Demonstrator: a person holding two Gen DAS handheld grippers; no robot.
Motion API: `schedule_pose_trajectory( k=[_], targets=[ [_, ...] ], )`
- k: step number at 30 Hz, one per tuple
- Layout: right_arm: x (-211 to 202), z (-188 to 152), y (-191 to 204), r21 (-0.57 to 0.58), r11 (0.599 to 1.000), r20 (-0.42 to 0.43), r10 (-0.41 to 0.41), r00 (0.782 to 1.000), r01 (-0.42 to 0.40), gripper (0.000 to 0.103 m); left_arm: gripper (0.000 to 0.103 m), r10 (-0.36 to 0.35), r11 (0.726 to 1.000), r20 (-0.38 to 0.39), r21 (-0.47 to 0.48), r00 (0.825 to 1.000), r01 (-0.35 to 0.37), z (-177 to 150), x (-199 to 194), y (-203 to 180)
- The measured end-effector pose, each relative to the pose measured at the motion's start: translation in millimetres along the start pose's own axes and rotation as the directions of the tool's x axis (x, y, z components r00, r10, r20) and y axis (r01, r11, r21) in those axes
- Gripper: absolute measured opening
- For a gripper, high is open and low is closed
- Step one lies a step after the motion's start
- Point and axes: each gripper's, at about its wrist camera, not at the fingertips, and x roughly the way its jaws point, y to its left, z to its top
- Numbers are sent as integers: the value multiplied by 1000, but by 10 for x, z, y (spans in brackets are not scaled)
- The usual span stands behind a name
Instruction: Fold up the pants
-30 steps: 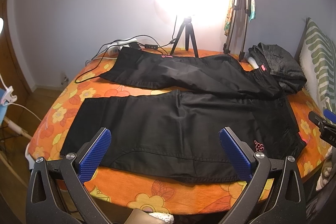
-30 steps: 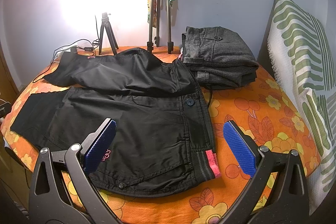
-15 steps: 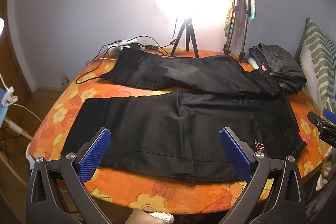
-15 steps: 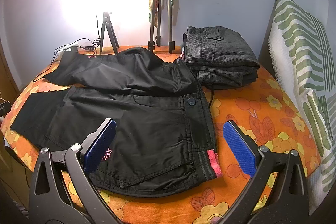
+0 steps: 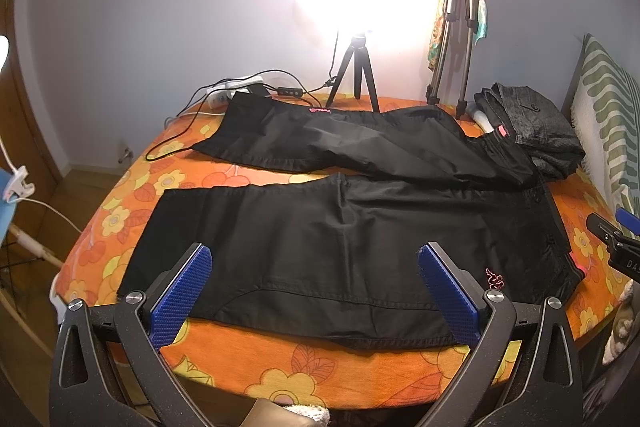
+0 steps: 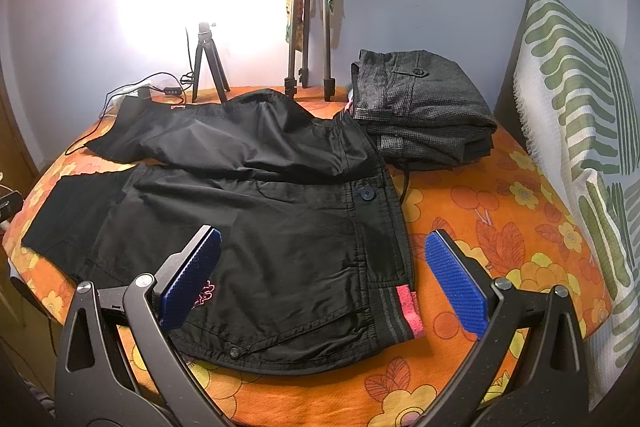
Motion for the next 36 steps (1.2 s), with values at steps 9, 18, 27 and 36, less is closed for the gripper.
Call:
schedule_pose_trajectory(
  k=[9, 18, 27, 36],
  targets=[
    [-19, -11, 59, -3, 1000, 5, 11, 1000, -11, 103, 102, -2, 1000, 0, -1, 1000, 2, -1, -1, -1],
    [7, 89, 84, -14, 997, 25, 81, 996, -81, 103, 102, -11, 1000, 11, -6, 1000, 11, 52, -50, 64],
    [282, 347, 199, -107, 978, 27, 180, 983, -176, 103, 98, -22, 998, -43, -66, 999, 19, 222, 242, 342],
    [940, 986, 223, -202, 954, -23, 223, 975, -223, 103, 90, 3, 995, -116, -101, 993, -14, 655, 755, 689]
  ],
)
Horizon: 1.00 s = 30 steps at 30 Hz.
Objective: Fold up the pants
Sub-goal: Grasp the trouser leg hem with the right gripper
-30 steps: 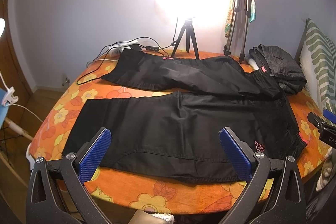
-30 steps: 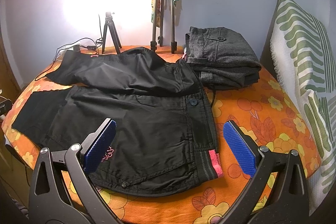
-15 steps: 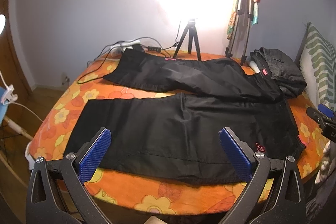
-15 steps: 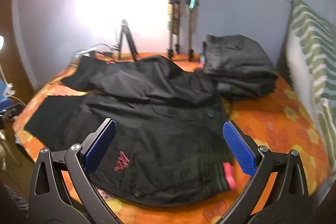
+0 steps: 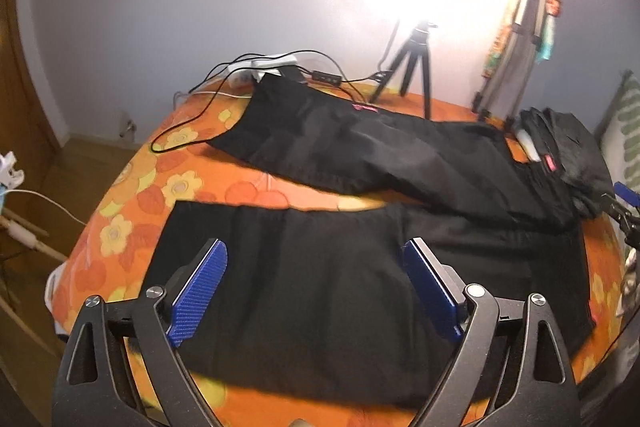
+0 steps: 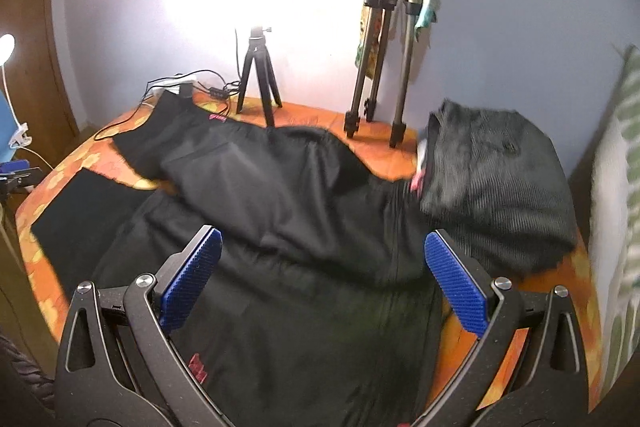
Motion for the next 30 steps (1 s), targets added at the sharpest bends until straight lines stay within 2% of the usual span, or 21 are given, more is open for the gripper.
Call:
schedule_pose_trajectory(
  k=[3, 7, 14, 26, 30],
  targets=[
    [315, 285, -41, -52, 998, -11, 16, 1000, -17, 102, 87, -5, 1000, -30, -21, 1000, 4, 210, 220, 54],
    [831, 587, -9, -117, 992, -42, 40, 998, -45, 101, 86, 29, 1000, -45, -10, 999, -29, 505, 549, 54],
    [1662, 867, 60, -144, 985, -120, 80, 990, -97, 101, 82, 28, 998, -90, -60, 996, -33, 890, 1060, 101],
    [2637, 1013, 98, -142, 977, -222, 127, 967, -161, 101, 81, 41, 994, -143, -95, 989, -55, 1260, 1819, 55],
    [2778, 979, 170, -142, 967, -270, 168, 948, -212, 90, 81, 46, 993, -153, -105, 987, -62, 1341, 1984, 71]
  ],
)
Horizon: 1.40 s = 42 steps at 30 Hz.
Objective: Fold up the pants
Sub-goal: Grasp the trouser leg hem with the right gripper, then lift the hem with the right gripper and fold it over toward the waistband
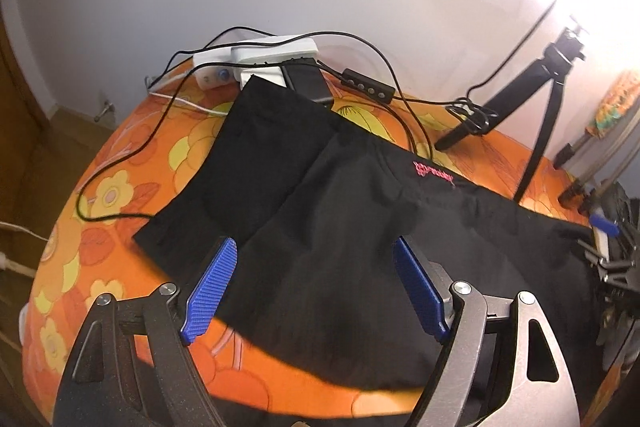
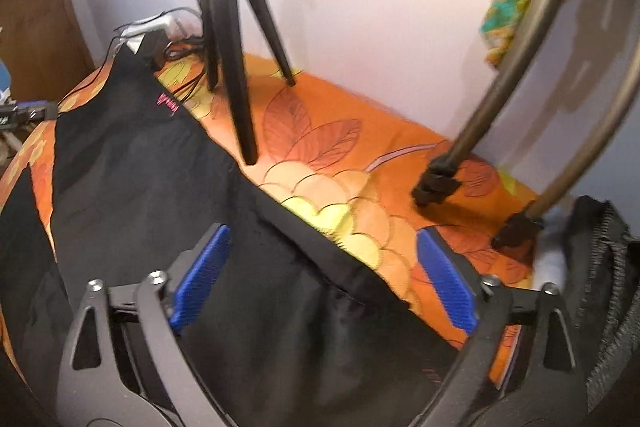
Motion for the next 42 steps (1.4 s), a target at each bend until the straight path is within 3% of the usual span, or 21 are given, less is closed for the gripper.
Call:
schedule_pose_trajectory(
  k=[3, 5, 8, 16, 26, 29, 38, 39, 41, 42],
  targets=[
    [88, -24, 52, -9, 999, -42, 37, 998, -37, 67, 81, -1, 1000, -3, -21, 1000, 1, 84, 90, 20],
    [97, -60, 81, -17, 999, -59, 30, 998, -31, 30, 81, -11, 999, -7, -50, 1000, 11, 134, 143, 56],
    [-60, -135, 132, 0, 997, -30, 73, 997, -73, 18, 81, -21, 997, -7, -76, 1000, 20, 175, 194, 82],
    [-692, -541, 685, -117, 988, 50, 106, 993, -99, 13, 79, -115, 977, -32, -185, 993, 108, 284, 251, 169],
    [-971, -1107, 1396, -263, 955, 44, 153, 987, -136, 12, 80, -154, 970, -52, -197, 987, 141, 434, 360, -53],
    [-980, -1199, 1447, -270, 951, 29, 163, 986, -149, 12, 80, -177, 959, -60, -237, 982, 158, 466, 438, -55],
    [-1055, -1293, 1459, -267, 954, 45, 151, 987, -134, 12, 79, -158, 946, -87, -300, 984, 125, 396, 679, 19],
    [-1055, -1293, 1450, -265, 955, 45, 151, 987, -134, 12, 76, -155, 947, -82, -296, 984, 124, 385, 682, 36],
    [-1069, -1292, 1429, -265, 956, 51, 146, 988, -127, 12, 48, -166, 947, -72, -290, 984, 138, 372, 685, 74],
    [-1071, -1290, 1420, -264, 956, 54, 144, 988, -124, 12, 43, -168, 945, -70, -294, 983, 141, 364, 694, 104]
  ],
)
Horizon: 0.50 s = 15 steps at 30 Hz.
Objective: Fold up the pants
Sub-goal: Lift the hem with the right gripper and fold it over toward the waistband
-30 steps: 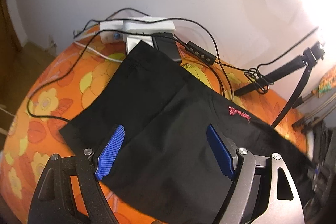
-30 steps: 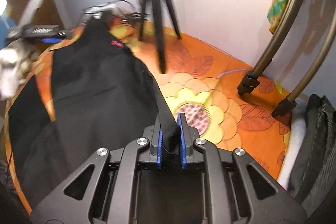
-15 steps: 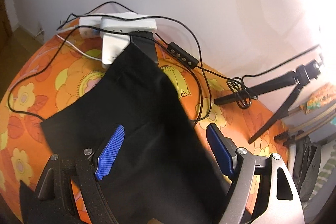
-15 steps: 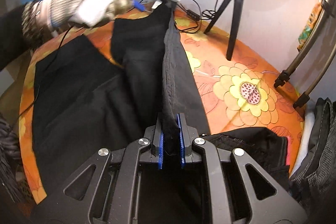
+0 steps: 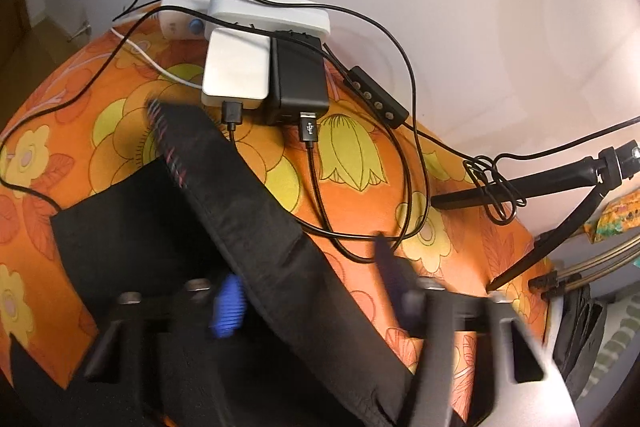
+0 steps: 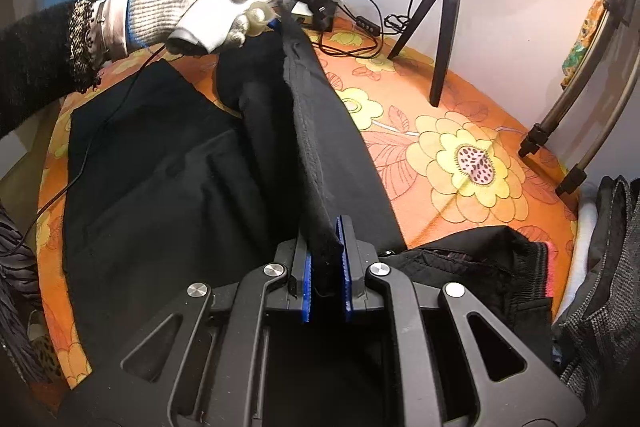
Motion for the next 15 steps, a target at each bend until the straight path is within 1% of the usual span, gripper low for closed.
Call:
schedule_pose_trajectory(
  k=[2, 3, 4, 5, 7, 8, 11, 15],
  targets=[
    [-18, 0, -10, 7, 1000, 5, -2, 1000, 2, 12, 25, -13, 1000, 3, -11, 1000, 13, -7, 5, 77],
    [-23, 0, -13, 8, 1000, 7, -3, 1000, 3, 12, 22, -19, 1000, 8, -14, 1000, 19, -20, 4, 114],
    [-20, 0, -17, 9, 1000, 7, -4, 1000, 4, 12, 14, -25, 1000, 15, -11, 1000, 26, -33, -15, 139],
    [-21, -1, -16, 10, 1000, 7, -7, 1000, 7, 12, 10, -31, 1000, 27, 5, 999, 31, -55, -34, 153],
    [-21, 2, -27, 9, 1000, 8, -11, 1000, 11, 12, 6, -26, 999, 50, 36, 998, 24, -74, -71, 152],
    [-25, 4, -24, 10, 1000, 9, -14, 1000, 14, 12, 6, -28, 999, 61, 48, 998, 25, -85, -95, 168],
    [-50, 22, -35, 20, 1000, 15, -24, 1000, 23, 12, 4, -54, 998, 80, 35, 995, 52, -83, -155, 205],
    [-144, 68, -57, 24, 999, 27, -47, 999, 46, 12, 3, -69, 996, 117, 65, 991, 62, -104, -376, 183]
  ],
)
